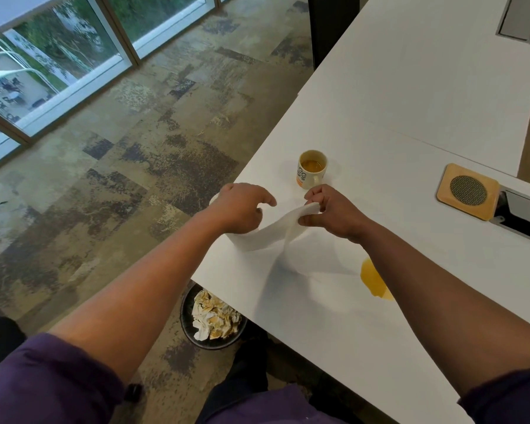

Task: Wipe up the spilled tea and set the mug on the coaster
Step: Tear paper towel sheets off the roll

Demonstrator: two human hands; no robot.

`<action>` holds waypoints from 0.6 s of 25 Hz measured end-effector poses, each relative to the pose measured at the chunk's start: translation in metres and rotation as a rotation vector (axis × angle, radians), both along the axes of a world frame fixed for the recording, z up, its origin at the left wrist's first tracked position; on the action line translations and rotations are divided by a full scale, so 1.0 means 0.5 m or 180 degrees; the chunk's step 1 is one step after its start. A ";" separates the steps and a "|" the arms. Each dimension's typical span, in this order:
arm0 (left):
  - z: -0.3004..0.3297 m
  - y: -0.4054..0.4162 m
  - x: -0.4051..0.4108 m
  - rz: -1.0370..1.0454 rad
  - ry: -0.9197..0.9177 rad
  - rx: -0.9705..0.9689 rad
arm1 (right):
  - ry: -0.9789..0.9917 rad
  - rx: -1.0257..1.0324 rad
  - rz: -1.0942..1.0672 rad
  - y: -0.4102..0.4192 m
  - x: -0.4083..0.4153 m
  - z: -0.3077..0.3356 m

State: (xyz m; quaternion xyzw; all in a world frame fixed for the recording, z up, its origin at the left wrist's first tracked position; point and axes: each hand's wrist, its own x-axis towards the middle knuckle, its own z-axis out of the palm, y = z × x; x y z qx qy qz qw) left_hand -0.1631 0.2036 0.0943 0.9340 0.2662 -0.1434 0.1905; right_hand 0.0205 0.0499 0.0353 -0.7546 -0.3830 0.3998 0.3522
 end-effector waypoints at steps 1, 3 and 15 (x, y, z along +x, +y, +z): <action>0.001 0.011 -0.008 -0.0101 0.0277 0.0120 | 0.0069 0.0002 -0.0005 -0.005 0.003 0.001; 0.001 0.028 -0.021 -0.0210 0.0623 0.0163 | 0.0196 0.0009 -0.0013 -0.015 0.011 0.000; -0.025 0.072 -0.033 0.0185 0.0195 -0.0277 | 0.0281 -0.0063 -0.0048 -0.070 0.054 -0.014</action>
